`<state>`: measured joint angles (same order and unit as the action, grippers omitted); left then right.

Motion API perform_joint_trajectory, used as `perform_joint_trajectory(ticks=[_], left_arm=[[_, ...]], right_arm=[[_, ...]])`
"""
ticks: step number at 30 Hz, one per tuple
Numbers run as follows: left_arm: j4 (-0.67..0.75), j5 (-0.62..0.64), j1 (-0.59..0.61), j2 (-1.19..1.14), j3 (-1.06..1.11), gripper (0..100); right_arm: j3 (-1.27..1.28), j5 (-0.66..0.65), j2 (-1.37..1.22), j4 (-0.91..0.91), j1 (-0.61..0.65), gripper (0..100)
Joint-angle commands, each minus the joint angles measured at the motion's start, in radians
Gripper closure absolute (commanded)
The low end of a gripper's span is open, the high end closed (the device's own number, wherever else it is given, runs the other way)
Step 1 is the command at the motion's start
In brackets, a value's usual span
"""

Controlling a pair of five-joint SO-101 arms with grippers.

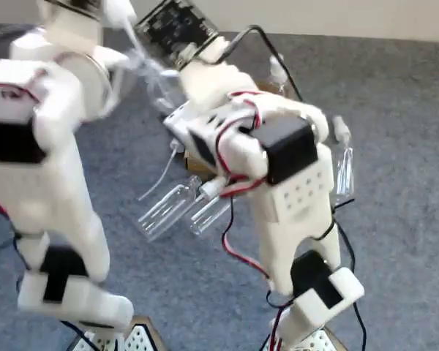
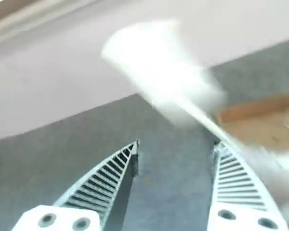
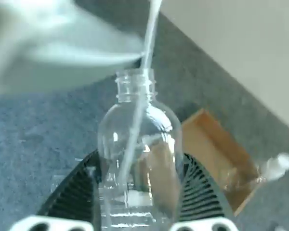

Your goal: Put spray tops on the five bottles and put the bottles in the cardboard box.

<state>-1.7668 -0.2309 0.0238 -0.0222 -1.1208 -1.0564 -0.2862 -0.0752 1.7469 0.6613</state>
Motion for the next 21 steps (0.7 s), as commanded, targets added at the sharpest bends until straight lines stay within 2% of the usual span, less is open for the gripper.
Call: perform_joint_trajectory(ticks=[1, 4, 10, 12, 15, 18, 21], left_arm=[[-0.006, -0.043, -0.124, 0.214, 0.222, 77], [0.032, -0.04, -0.074, 0.242, 0.308, 77], [0.063, -0.043, 0.013, 0.237, 0.318, 77], [0.057, -0.043, 0.051, 0.239, 0.32, 77], [0.057, -0.044, 0.136, 0.232, 0.334, 77], [0.089, -0.044, 0.196, 0.219, 0.45, 77], [0.187, -0.046, 0.231, 0.173, 0.602, 77]], right_arm=[[0.002, 0.038, 0.061, 0.01, -0.033, 99.5], [-0.022, 0.04, 0.13, 0.019, -0.027, 99.5], [-0.002, 0.035, 0.288, 0.019, -0.045, 99.5], [0.076, 0.034, 0.326, 0.019, -0.15, 99.5], [0.196, -0.011, 0.367, 0.019, -0.383, 99.5], [0.372, -0.11, 0.361, 0.01, -0.601, 99.4], [0.57, -0.149, 0.317, -0.065, -0.75, 99.3]])
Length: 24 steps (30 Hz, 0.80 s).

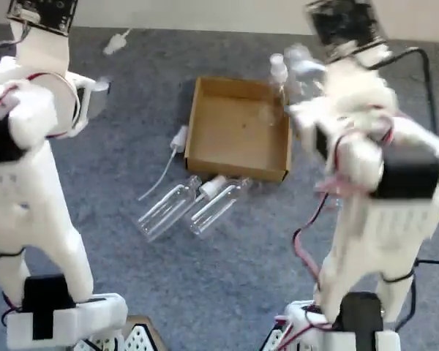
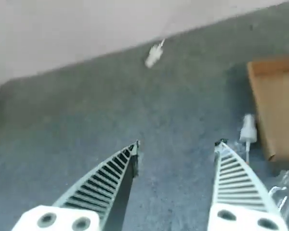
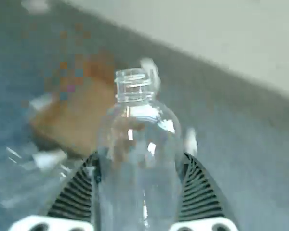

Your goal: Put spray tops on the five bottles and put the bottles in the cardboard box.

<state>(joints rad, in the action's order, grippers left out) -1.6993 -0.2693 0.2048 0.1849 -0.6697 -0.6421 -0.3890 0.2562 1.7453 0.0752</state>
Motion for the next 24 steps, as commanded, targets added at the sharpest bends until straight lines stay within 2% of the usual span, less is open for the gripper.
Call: perform_joint_trajectory(ticks=[1, 5, 8, 11, 14, 17, 20, 22, 24], left_arm=[[0.166, -0.008, 0.062, -0.054, 0.203, 77], [0.368, -0.002, 0.107, -0.131, 0.351, 77], [0.474, -0.002, 0.116, -0.18, 0.392, 77], [0.488, 0.006, 0.111, -0.211, 0.403, 77], [0.45, 0.091, 0.119, -0.185, 0.403, 77], [0.39, 0.118, 0.142, -0.062, 0.453, 77], [0.394, 0.118, 0.139, 0.145, 0.647, 77], [0.462, 0.112, 0.104, 0.294, 0.855, 77], [0.574, 0.112, 0.079, 0.435, 1.073, 77]], right_arm=[[0.219, -0.048, -0.031, -0.105, -0.205, 99.2], [0.456, -0.048, -0.076, -0.335, -0.346, 99.1], [0.608, -0.049, -0.113, -0.479, -0.384, 97.8], [0.731, -0.049, -0.147, -0.55, -0.389, 94.7], [0.812, -0.04, -0.14, -0.613, -0.4, 96.4], [0.869, -0.025, -0.047, -0.622, -0.406, 99.5], [1.021, -0.04, 0.11, -0.633, -0.397, 99.4], [1.156, -0.032, 0.205, -0.742, -0.389, 99.4], [1.297, -0.028, 0.269, -0.928, -0.377, 99.1]])
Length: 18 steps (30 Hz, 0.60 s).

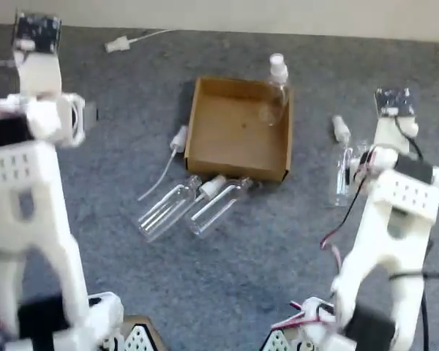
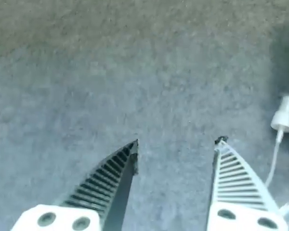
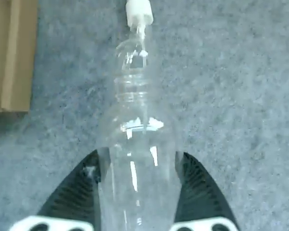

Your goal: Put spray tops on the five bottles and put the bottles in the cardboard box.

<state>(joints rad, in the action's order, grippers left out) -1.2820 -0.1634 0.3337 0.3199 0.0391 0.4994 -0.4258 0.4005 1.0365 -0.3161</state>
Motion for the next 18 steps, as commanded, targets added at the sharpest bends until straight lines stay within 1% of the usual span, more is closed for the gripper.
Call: perform_joint_trajectory(ticks=[1, 4, 6, 8, 10, 13, 16, 17, 18], left_arm=[[0.219, 0.006, -0.056, 0.367, 0.479, 77], [0.407, 0.008, -0.05, 0.556, 0.816, 77], [0.509, 0.008, -0.047, 0.694, 1.009, 77], [0.591, 0.012, -0.027, 0.849, 1.187, 77], [0.649, 0.012, -0.015, 1.013, 1.34, 77], [0.655, 0.012, -0.016, 1.274, 1.498, 77], [0.591, 0.014, -0.018, 1.514, 1.632, 77], [0.569, 0.014, -0.018, 1.546, 1.656, 77], [0.555, 0.014, -0.022, 1.529, 1.656, 77]], right_arm=[[0.232, 0.029, 0.133, -0.314, 0.018, 98.9], [0.433, 0.098, 0.128, -0.576, 0.025, 97.9], [0.541, 0.127, 0.128, -0.742, 0.048, 94.3], [0.638, 0.16, 0.145, -0.872, 0.064, 91.8], [0.727, 0.193, 0.173, -0.975, 0.091, 91.7], [0.832, 0.199, 0.194, -1.079, 0.137, 91.7], [0.891, 0.207, 0.185, -1.147, 0.162, 91.7], [0.892, 0.207, 0.179, -1.17, 0.163, 91.5], [0.892, 0.207, 0.171, -1.188, 0.165, 91.4]])
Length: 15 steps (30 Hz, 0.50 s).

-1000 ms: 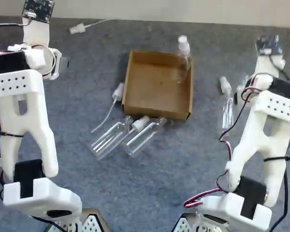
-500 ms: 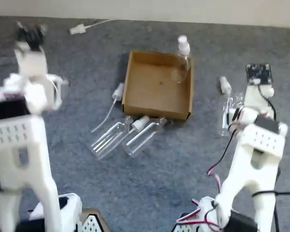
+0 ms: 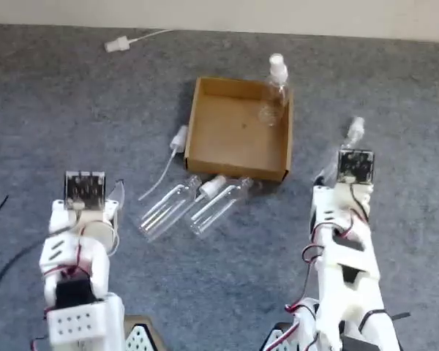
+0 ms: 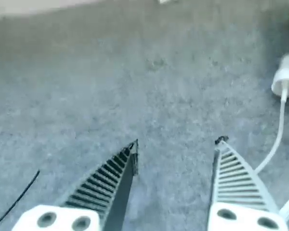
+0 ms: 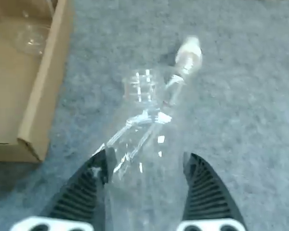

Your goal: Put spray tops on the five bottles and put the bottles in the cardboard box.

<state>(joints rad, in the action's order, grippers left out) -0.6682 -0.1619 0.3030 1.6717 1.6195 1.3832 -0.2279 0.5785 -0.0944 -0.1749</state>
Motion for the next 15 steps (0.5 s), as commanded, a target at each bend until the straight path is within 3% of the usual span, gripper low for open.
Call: perform_joint_trajectory(ticks=[1, 6, 11, 15], left_arm=[[-0.078, 0.012, 0.01, 0.145, 0.076, 77], [-0.114, 0.009, 0.01, 0.058, 0.079, 77], [-0.126, 0.011, -0.004, 0.047, 0.079, 77], [-0.172, 0.011, -0.002, 0.047, 0.079, 77]], right_arm=[[0.008, 0.009, -0.019, -0.073, 0.028, 91.4], [0.013, 0.009, -0.054, -0.084, 0.019, 90.5], [0.018, 0.011, -0.053, -0.084, 0.007, 75.9], [0.021, 0.009, -0.058, -0.079, 0.004, 74.2]])
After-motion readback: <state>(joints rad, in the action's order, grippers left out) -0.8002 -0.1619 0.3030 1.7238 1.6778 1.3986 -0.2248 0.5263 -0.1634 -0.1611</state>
